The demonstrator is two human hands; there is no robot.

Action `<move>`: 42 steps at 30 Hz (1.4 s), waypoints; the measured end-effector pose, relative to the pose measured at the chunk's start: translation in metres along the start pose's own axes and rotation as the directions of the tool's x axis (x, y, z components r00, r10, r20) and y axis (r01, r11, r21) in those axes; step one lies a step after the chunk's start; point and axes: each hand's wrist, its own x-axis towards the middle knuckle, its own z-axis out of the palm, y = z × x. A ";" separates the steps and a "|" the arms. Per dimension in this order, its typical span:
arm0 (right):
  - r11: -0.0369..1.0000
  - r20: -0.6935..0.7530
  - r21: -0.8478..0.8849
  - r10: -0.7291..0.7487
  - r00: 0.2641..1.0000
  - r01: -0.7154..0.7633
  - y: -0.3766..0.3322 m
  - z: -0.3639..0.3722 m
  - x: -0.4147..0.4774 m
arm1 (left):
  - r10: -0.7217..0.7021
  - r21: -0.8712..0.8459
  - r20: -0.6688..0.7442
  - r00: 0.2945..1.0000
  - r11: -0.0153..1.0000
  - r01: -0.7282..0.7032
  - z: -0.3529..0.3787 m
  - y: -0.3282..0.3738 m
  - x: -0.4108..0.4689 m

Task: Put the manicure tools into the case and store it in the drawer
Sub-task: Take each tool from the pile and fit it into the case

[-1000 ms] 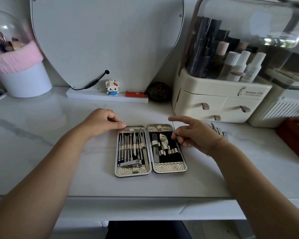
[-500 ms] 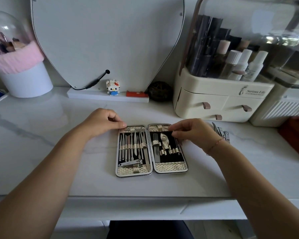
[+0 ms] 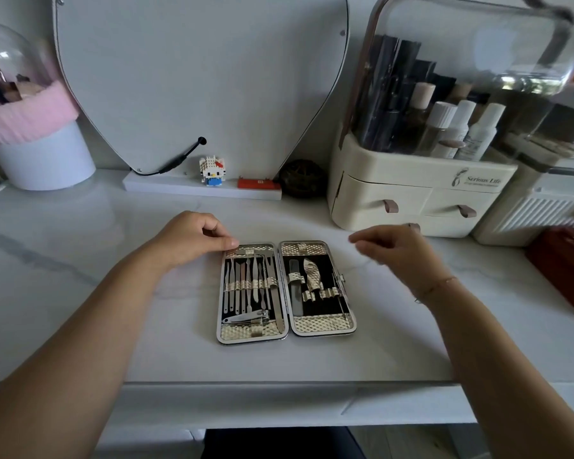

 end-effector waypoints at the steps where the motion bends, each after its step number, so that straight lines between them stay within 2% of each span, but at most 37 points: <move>1: 1.000 -0.099 -0.010 0.007 0.995 -0.008 0.004 -0.010 0.001 | -0.001 0.003 0.001 1.000 1.000 0.001 0.000 0.000 0.000; 2: 0.999 -0.176 -0.042 0.021 0.984 -0.028 0.007 -0.021 0.002 | -0.002 0.005 0.001 1.000 1.000 0.002 0.000 0.000 0.000; 4: 0.986 -0.224 -0.145 0.053 0.973 -0.087 0.012 -0.038 0.001 | -0.002 0.006 0.001 1.000 1.000 0.002 0.000 0.001 0.000; 7: 0.948 -0.142 -0.276 0.125 0.982 -0.161 0.019 -0.042 -0.001 | 0.003 0.011 0.001 1.000 1.000 -0.003 0.000 0.002 -0.001; 10: 0.894 -0.103 -0.420 0.124 0.987 -0.156 0.023 -0.034 0.001 | 0.009 0.012 -0.004 1.000 1.000 -0.009 0.000 0.003 -0.002; 19: 0.821 -0.022 -0.535 0.221 0.975 -0.198 0.018 -0.034 0.009 | 0.005 -0.024 -0.002 1.000 1.000 -0.005 0.001 0.002 -0.001; 24: 0.780 0.036 -0.608 0.215 0.976 -0.149 0.016 -0.032 0.009 | 0.008 -0.021 -0.001 1.000 1.000 -0.008 0.001 0.001 -0.001; 26: 0.827 0.040 -0.546 0.190 0.981 -0.138 0.016 -0.033 0.006 | 0.012 -0.018 0.001 1.000 1.000 -0.012 0.001 0.001 -0.001; 28: 0.909 0.020 -0.389 0.172 0.985 -0.151 0.016 -0.037 0.006 | 0.013 -0.019 -0.002 1.000 1.000 -0.014 0.001 0.000 -0.001; 30: 0.978 0.031 -0.133 0.168 0.985 -0.162 0.013 -0.038 0.005 | 0.011 -0.021 0.000 1.000 1.000 -0.011 0.001 0.001 0.000; 32: 0.975 0.101 0.147 0.152 0.983 -0.166 0.006 -0.032 0.005 | 0.008 -0.020 0.001 1.000 1.000 -0.008 0.001 0.001 0.000; 33: 0.958 0.135 0.233 0.136 0.981 -0.165 0.002 -0.027 0.004 | 0.007 -0.018 0.000 1.000 1.000 -0.007 0.001 0.001 0.000; 38: 0.939 0.249 0.308 0.079 0.965 -0.157 -0.008 0.001 0.005 | 0.006 -0.008 -0.003 1.000 1.000 -0.006 0.001 0.002 -0.001; 42: 0.923 0.283 0.338 0.086 0.955 -0.183 -0.011 0.020 0.011 | 0.009 -0.008 -0.001 1.000 1.000 -0.009 0.001 0.002 -0.001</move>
